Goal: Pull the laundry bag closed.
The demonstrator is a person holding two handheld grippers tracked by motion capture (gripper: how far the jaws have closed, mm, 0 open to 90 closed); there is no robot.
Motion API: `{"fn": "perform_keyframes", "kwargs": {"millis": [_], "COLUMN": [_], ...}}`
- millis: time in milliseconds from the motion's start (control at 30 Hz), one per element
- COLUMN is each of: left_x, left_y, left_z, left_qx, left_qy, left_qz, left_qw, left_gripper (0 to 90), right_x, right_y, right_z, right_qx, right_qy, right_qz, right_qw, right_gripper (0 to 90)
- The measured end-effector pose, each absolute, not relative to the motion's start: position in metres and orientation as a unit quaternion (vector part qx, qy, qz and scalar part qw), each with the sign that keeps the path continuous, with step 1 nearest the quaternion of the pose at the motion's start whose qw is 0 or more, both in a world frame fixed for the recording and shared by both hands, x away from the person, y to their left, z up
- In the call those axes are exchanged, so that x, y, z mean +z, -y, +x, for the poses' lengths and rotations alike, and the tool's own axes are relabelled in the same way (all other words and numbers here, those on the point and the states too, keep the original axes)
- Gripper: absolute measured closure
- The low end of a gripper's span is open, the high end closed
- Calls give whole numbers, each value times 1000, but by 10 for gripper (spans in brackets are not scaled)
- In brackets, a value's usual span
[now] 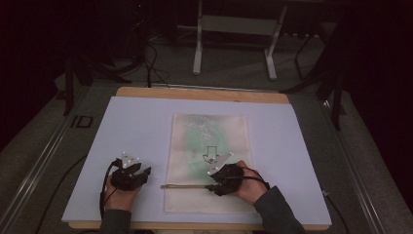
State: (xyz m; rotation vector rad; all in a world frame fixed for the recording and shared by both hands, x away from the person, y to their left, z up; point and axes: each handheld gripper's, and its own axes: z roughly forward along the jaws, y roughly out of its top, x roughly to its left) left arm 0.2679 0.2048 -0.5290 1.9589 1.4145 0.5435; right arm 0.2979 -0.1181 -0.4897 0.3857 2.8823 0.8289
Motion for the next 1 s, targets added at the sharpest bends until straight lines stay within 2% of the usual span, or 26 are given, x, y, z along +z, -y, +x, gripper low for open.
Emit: {"fn": "perform_keyframes", "kwargs": {"millis": [400, 600, 1000], "left_x": [-529, -529, -529], "left_y": [-205, -206, -205], "left_z": [268, 268, 268], "left_qx": [207, 207, 206], "left_qy": [-541, -541, -540], "left_qz": [747, 747, 748], "left_qw": [327, 327, 326], "left_gripper": [556, 556, 555], "right_x": [-489, -489, -491], "right_y": [105, 98, 86], "right_z": [296, 295, 295], "right_qx": [270, 269, 268], "right_qy": [-955, -956, -958], "right_qz": [109, 101, 89], "right_qw": [57, 54, 44], "right_gripper": [569, 629, 614]}}
